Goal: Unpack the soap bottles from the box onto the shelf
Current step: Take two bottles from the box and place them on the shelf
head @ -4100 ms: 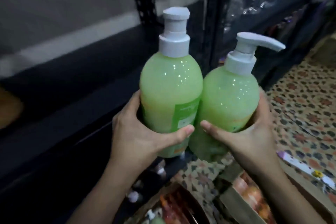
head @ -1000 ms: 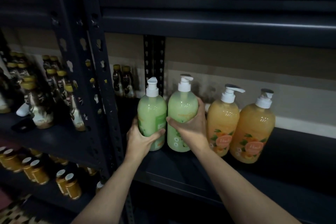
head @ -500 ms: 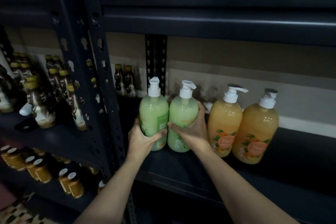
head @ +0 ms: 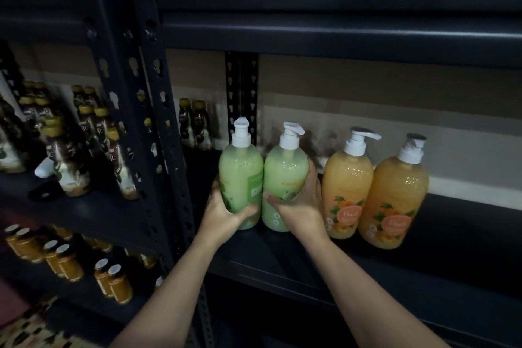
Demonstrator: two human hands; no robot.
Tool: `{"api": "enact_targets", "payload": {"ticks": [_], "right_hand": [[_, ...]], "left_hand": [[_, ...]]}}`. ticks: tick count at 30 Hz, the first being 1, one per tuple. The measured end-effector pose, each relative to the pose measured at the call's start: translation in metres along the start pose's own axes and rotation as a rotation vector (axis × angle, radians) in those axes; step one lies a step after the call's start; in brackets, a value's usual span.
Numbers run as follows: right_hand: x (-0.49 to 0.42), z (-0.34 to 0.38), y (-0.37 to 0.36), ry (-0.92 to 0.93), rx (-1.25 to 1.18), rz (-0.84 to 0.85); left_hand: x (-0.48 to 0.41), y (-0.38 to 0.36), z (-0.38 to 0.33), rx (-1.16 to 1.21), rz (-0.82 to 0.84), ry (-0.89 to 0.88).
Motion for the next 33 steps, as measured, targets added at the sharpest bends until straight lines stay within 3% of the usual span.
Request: {"api": "enact_targets", "payload": {"ticks": [19,29,33], "right_hand": [[0.001,-0.006,0.004,-0.051,0.108,0.001],[0.013,0.002,0.015,-0.008,0.237,0.023],[0.022,0.009,0.03,-0.03,0.277,0.027]], "left_hand": [[0.007,-0.013,0.0,-0.08,-0.087,-0.073],[0.007,-0.01,-0.01,-0.15,-0.016,-0.056],[0.015,-0.007,-0.024,-0.177,-0.082,-0.049]]}}
Point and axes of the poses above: each hand's wrist, its own x-axis away from the middle knuckle, its own y-axis out of the back of the hand, z = x × y, the point moved 3 cm from there along -x, towards the middle knuckle, and after that the axes turned 6 degrees about x, right-handed, at the moved point
